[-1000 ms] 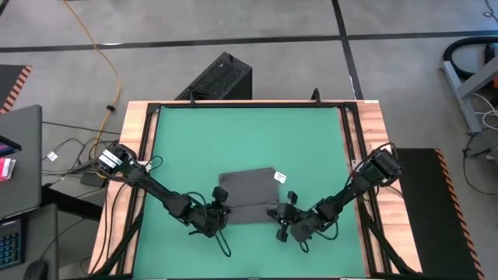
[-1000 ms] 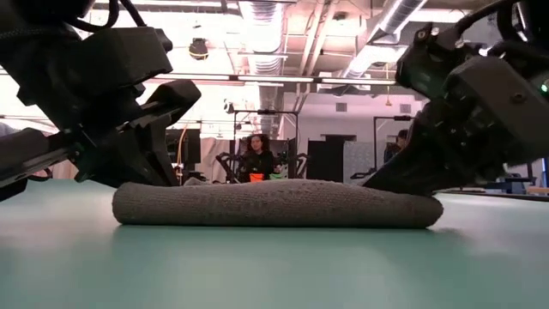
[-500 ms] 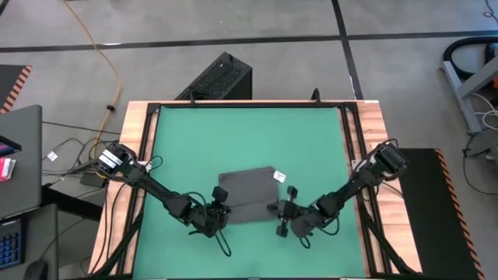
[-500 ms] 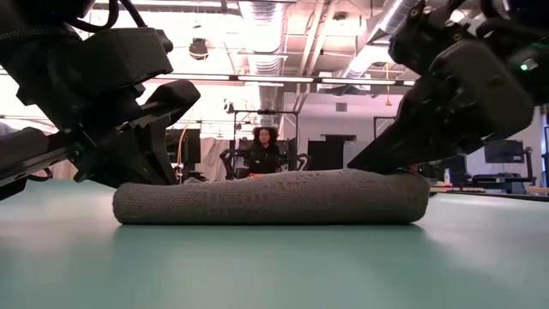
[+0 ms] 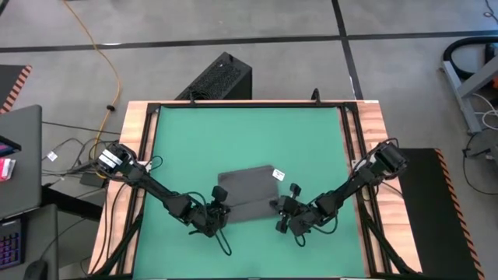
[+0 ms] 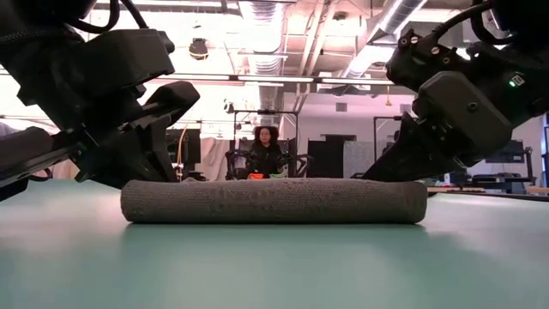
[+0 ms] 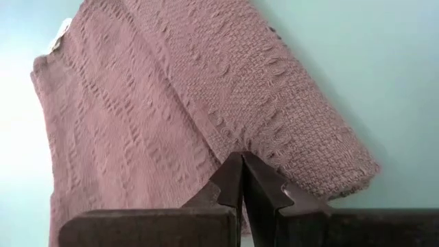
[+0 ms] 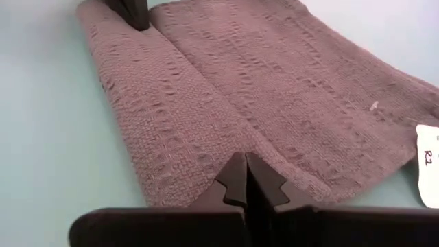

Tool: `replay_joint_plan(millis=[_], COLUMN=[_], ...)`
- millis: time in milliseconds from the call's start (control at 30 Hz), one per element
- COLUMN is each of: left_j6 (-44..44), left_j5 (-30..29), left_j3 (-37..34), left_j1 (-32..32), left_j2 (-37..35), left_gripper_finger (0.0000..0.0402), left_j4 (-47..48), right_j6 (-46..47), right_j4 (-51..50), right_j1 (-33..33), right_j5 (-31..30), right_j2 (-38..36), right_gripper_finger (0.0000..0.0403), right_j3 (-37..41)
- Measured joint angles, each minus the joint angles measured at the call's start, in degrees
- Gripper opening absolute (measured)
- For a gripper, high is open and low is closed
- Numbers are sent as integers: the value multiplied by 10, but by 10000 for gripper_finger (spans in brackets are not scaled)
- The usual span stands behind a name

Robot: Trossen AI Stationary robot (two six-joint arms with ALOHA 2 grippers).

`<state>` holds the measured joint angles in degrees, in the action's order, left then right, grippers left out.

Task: Roll towel
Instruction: Roll the gray towel

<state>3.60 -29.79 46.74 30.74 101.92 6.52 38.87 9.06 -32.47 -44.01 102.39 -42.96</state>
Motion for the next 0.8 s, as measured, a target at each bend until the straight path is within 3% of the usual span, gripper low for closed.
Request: replay_joint_plan(millis=[267, 367, 600, 800], left_j6=[-13, -21, -69, -81], left_j5=[-14, -48, -136, -126], left_j3=[15, 24, 19, -42], left_j1=[20, 30, 40, 16], left_j2=[-43, -64, -67, -54], left_gripper_finger=[0, 0, 0, 0], left_j4=[24, 23, -132, -289], right_j6=[51, 60, 63, 63], right_j4=[-27, -28, -26, -26], right_j1=[10, 11, 11, 11], right_j5=[14, 17, 28, 32], right_j2=[-1, -1, 0, 0], right_gripper_finger=[17, 17, 18, 18], right_j3=[1, 1, 1, 1])
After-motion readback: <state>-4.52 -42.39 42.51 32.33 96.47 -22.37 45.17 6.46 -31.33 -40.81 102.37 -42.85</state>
